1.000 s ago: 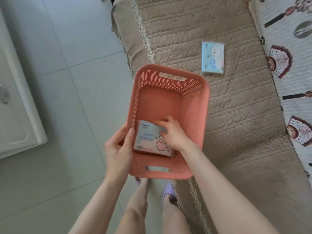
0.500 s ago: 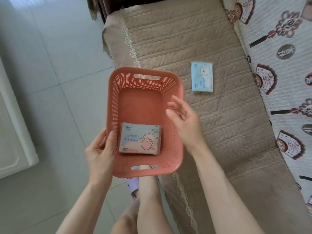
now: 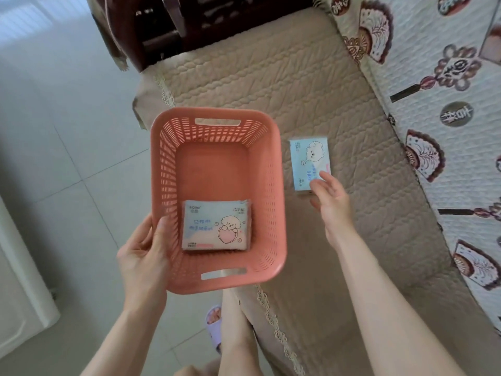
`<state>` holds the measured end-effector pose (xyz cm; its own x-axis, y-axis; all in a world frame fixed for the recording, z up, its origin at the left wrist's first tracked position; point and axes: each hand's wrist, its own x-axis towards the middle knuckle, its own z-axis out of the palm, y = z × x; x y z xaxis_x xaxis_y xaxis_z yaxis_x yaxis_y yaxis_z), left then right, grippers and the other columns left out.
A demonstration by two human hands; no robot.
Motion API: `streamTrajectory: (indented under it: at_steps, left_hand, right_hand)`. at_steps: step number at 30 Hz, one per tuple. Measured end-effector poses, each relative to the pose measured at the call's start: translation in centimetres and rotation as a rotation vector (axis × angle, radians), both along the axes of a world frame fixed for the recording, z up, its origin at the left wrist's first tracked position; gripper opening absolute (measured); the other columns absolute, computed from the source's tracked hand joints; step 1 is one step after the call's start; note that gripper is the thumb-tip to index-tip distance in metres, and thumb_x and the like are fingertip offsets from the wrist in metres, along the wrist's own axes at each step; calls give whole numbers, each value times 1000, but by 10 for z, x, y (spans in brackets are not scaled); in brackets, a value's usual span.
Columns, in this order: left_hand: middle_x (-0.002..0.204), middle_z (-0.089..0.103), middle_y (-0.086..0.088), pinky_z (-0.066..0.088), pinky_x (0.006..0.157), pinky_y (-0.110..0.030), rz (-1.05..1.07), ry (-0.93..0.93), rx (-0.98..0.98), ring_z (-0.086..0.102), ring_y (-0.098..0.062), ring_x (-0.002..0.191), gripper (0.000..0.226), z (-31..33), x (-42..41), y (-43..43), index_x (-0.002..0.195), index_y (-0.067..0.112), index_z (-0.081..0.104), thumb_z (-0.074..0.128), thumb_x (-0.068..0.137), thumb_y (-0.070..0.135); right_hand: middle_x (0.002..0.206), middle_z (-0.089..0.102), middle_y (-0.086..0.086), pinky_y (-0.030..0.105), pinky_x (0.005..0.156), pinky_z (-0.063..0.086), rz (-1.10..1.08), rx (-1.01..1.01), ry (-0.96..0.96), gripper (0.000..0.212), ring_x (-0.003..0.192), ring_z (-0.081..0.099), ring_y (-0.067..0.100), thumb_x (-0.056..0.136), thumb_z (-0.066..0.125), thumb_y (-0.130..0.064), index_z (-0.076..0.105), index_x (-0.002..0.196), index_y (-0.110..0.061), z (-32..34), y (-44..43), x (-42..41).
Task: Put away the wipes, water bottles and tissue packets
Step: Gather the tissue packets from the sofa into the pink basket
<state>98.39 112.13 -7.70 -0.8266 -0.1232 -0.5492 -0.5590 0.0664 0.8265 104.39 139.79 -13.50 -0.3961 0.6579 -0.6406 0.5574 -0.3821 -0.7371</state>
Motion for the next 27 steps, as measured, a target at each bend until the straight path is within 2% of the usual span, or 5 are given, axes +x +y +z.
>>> streamTrajectory:
  at_steps: [3, 9, 13, 17, 27]
  left_hand:
    - [96, 76, 2, 58, 68, -25, -27, 1, -6, 68, -8, 77, 17, 1, -15, 13, 107, 23, 73, 60, 94, 23]
    - [95, 76, 4, 59, 66, -26, -66, -11, -41, 70, -8, 76, 16, -4, -36, 33, 103, 29, 74, 61, 94, 25]
    - [92, 77, 5, 59, 63, -26, -55, -10, -50, 71, -8, 74, 17, -4, -43, 39, 100, 32, 75, 61, 94, 24]
    - [91, 77, 6, 59, 62, -26, -56, -3, -56, 71, -7, 73, 18, -4, -48, 43, 99, 33, 75, 60, 94, 24]
    - [89, 76, 9, 58, 63, -21, -30, 26, -60, 69, -3, 72, 21, -1, -54, 38, 93, 37, 76, 61, 94, 22]
  right_hand:
    - [133, 57, 3, 36, 106, 43, 42, 4, -82, 44, 118, 56, 14, 92, 63, -19, 51, 134, -21, -20, 14, -6]
    - [147, 44, 6, 24, 96, 34, 102, 51, -191, 55, 128, 45, 15, 92, 63, -22, 43, 143, -16, -50, 39, -20]
    - [146, 43, 10, 38, 113, 33, 200, 179, -268, 58, 136, 39, 22, 90, 64, -19, 42, 143, -14, -61, 53, -31]
    - [136, 52, 15, 45, 109, 35, 312, 293, -375, 56, 130, 43, 31, 86, 67, -14, 47, 137, -8, -70, 64, -40]
    - [81, 63, 3, 21, 58, 47, 64, 140, -352, 24, 63, 56, 12, 85, 59, 3, 62, 108, -1, -72, 56, -41]
